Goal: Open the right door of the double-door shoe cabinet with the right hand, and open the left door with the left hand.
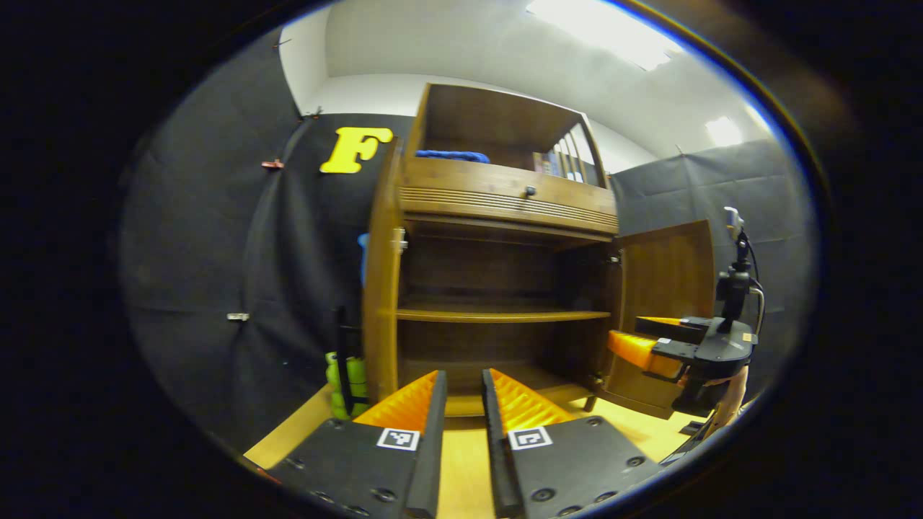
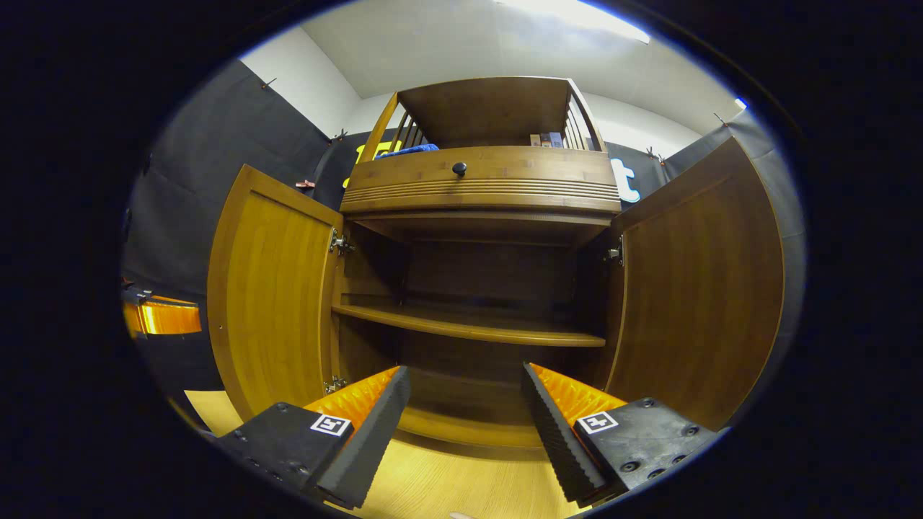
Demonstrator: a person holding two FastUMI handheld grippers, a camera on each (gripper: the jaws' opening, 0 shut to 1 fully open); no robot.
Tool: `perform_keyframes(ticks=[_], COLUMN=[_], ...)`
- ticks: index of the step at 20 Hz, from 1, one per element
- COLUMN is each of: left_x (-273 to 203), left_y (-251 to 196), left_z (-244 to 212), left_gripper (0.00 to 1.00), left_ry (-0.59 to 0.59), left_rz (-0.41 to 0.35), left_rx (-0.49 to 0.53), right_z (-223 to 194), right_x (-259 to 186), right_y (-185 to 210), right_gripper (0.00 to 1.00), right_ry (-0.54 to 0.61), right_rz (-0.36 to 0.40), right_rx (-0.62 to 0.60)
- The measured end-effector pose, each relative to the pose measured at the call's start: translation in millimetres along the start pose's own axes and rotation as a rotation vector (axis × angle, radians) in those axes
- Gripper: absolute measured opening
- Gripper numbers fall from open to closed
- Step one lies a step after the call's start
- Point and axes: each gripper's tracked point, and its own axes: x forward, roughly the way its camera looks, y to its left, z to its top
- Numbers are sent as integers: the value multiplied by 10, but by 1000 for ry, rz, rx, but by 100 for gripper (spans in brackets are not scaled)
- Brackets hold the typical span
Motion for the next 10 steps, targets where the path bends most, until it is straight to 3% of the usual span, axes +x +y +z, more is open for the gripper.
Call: perform_keyframes(ticks=[5, 8, 10], left_x=[546, 849, 989], left_y=[-235, -383, -422], left_z=[-35, -7, -48], left_gripper=[80, 96, 95], left_ry=[11, -8, 1], left_rz=[-7, -4, 4], left_rx=[-5, 7, 8], right_z=[29, 45, 39], right_x=[-25, -35, -40], right_y=[-63, -114, -147], right_gripper=[96, 98, 95], right_ry=[11, 16, 15], right_rz=[-24, -50, -71], right_rx=[12, -18, -42])
